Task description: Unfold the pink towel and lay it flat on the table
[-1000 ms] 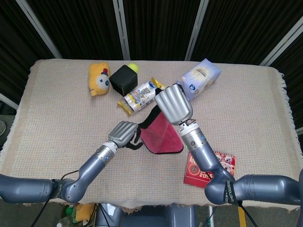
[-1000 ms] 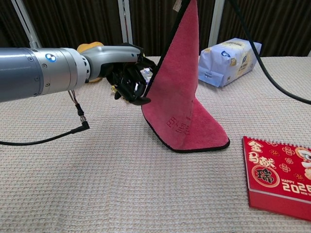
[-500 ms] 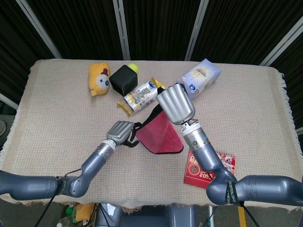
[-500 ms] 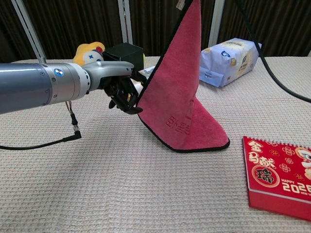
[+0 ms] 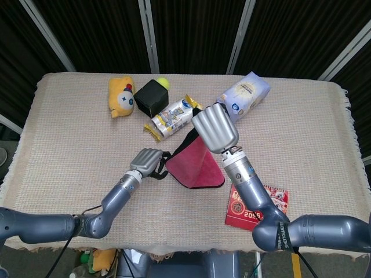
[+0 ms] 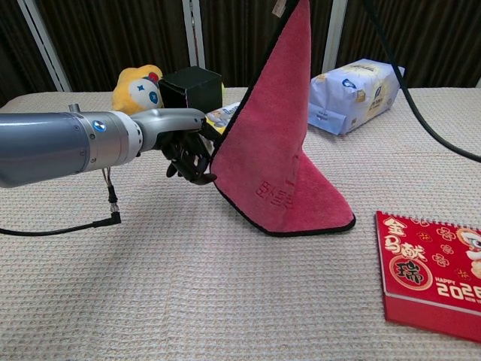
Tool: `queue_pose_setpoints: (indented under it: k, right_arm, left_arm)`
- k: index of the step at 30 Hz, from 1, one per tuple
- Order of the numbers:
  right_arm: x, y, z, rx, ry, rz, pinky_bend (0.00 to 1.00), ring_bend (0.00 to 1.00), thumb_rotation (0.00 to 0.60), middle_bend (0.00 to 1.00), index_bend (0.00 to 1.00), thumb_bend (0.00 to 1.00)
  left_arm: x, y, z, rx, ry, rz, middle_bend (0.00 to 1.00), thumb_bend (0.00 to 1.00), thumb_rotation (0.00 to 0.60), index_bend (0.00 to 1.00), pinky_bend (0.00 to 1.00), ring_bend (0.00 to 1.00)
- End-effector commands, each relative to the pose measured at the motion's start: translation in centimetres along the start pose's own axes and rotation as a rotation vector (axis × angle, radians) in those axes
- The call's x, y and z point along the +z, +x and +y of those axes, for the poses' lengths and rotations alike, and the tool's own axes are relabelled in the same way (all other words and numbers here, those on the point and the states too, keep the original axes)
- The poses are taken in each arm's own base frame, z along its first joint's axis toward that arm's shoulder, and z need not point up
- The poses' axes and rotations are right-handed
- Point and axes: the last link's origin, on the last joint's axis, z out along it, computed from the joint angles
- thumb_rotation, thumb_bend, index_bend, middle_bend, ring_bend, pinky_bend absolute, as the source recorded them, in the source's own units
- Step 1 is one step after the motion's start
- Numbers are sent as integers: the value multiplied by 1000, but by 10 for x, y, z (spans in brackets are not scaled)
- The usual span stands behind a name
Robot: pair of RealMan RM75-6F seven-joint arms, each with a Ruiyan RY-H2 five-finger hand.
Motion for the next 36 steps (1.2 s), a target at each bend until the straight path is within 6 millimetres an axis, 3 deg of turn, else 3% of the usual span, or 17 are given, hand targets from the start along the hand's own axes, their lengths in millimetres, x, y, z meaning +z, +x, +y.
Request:
queue_pose_setpoints:
  k: [1,15,26,36]
  right_arm:
    - [0,0,-1,0,2,0,979,1000,600,1000,800,588]
    - [-1,-4,-2,-3,2,-4,980,1000,600,1000,800,588]
    - [-3,-6,1,1,-5,-9,980,1000,600,1000,800,588]
    - [-7,-7,5,-1,-6,-10,980,1000,600,1000,800,588]
  left_arm:
    - [2,-2,0,2,0,-3,707,363,600,440,677,681]
    - [10,-12,5,-50,-8,17,733,375,600,548,692,703]
    - [9,-13,4,-60,-6,27,740,663,600,630,692,707]
    - [2,0,1,-56,-9,66,740,727,600,685,692,707]
